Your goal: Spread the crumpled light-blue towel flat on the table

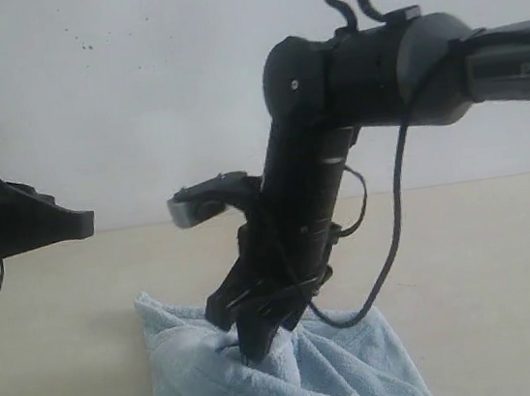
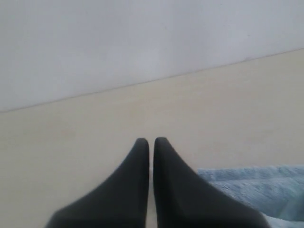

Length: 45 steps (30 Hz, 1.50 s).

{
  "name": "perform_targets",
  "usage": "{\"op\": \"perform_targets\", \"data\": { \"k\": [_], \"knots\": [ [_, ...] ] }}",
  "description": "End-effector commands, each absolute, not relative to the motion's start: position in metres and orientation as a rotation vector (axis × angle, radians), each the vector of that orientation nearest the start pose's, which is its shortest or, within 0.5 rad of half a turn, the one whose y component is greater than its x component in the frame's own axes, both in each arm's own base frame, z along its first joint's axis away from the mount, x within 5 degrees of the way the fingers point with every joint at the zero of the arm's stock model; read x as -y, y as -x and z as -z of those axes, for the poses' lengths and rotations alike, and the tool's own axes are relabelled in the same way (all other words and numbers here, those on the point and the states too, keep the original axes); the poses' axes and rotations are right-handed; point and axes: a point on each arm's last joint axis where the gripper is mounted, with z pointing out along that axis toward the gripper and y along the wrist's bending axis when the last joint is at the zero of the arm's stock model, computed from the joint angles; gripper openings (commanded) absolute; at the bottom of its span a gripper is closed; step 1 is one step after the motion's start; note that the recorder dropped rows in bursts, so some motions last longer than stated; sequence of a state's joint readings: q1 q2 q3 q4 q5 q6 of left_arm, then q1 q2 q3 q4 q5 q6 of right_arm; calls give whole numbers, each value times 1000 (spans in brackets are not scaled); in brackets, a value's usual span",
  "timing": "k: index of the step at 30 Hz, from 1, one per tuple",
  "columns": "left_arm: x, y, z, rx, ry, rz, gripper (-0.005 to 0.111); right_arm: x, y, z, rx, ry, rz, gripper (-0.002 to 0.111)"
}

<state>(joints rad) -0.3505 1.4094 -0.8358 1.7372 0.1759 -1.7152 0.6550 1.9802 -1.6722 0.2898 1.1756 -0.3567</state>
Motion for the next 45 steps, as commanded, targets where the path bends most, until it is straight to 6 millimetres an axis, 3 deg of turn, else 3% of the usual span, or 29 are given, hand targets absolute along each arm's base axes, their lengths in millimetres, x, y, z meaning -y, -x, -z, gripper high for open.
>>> {"op": "perform_targets", "data": {
  "k": [1,5,8,13,18,20,23,26,33,37,39,42,45],
  "knots": [
    [120,-297,-252,-2074,-504,305,4,-249,-334,-255,-2644,1194,-431,51],
    [147,-307,-246,-2010,-823,476,4,-238,-339,-255,-2669,1192,-428,51],
    [164,-308,-236,-2004,-940,685,4,-239,-343,-256,-2604,1221,-406,51],
    [170,-311,-215,-2108,-889,839,4,-242,-346,-257,-2513,1286,-397,51],
    [168,-310,-213,-2144,-840,861,4,-243,-347,-256,-2418,1414,-372,53],
    [168,-309,-211,-2151,-839,861,11,-244,-346,-257,-2393,1442,-391,60],
    [167,-308,-209,-2163,-833,866,31,-245,-346,-257,-2380,1454,-398,71],
    [166,-307,-211,-2173,-804,864,52,-246,-346,-258,-2369,1442,-415,73],
    [156,-295,-229,-2147,-735,785,49,-256,-342,-262,-2258,1499,-569,73],
    [140,-292,-236,-2136,-654,616,49,-258,-339,-263,-2225,1536,-614,73],
    [122,-296,-234,-2148,-535,431,48,-256,-336,-252,-2192,1619,-607,73],
    [98,-298,-219,-2185,-387,158,40,-252,-330,-233,-2153,1716,-587,73],
    [95,-298,-218,-2187,-369,121,26,-253,-333,-230,-2141,1669,-570,73]
  ]
}}
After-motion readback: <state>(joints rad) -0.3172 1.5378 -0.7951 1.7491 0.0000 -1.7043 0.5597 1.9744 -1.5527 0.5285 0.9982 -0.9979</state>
